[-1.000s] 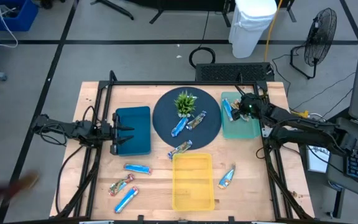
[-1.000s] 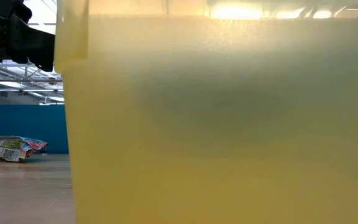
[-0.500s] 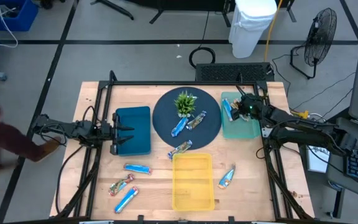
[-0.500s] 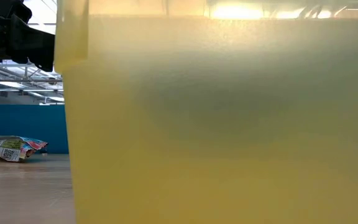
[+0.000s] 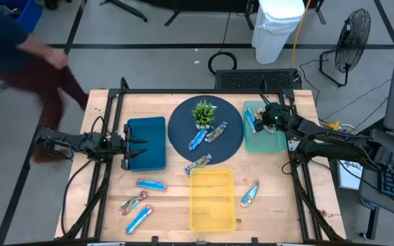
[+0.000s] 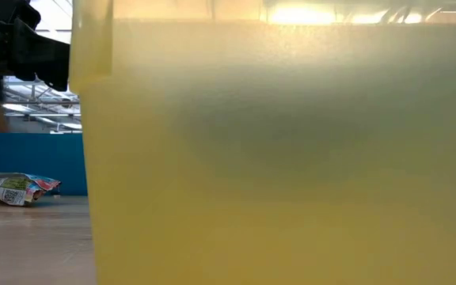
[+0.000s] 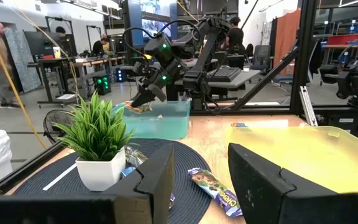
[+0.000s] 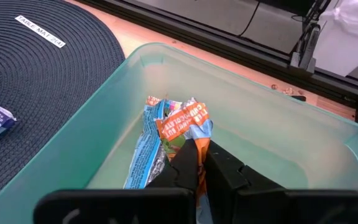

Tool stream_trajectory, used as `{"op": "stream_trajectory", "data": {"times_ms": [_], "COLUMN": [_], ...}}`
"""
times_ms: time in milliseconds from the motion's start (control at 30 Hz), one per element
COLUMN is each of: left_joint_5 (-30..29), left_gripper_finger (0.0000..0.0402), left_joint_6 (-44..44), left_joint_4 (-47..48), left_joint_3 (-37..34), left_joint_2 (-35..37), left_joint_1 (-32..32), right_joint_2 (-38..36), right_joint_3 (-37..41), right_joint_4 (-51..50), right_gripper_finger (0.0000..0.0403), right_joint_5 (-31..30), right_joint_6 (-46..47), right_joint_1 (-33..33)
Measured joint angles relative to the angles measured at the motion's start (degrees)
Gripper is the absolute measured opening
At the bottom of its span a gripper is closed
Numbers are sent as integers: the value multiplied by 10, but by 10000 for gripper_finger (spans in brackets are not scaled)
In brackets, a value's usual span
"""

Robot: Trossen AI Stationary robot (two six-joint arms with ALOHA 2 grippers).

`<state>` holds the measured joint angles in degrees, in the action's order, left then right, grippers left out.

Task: Pick and place Granola Bars by type
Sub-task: Put the yellow granola bar into the green bin

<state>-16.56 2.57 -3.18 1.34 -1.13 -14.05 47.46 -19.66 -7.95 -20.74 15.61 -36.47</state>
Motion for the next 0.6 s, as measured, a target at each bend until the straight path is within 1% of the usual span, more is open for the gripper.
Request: {"op": "stream_trajectory", "data": {"times_ms": [100, 433, 600], "left_joint_5": [0, 0, 0], "left_gripper_finger": [159, 159, 159], "left_joint_6": [0, 0, 0], "left_joint_4": [0, 0, 0], "left_joint_3": [0, 0, 0], "left_joint_2": [0, 0, 0], "left_joint_1": [0, 0, 0], "right_joint_2": [0, 0, 0], "right_joint_3": [0, 0, 0], "right_joint_4": [0, 0, 2], "right_gripper_finger": [17, 75, 89], "right_joint_5": [-2, -3, -2], "right_joint_6": [-1, -2, -17], "right_joint_1": [0, 0, 0]}}
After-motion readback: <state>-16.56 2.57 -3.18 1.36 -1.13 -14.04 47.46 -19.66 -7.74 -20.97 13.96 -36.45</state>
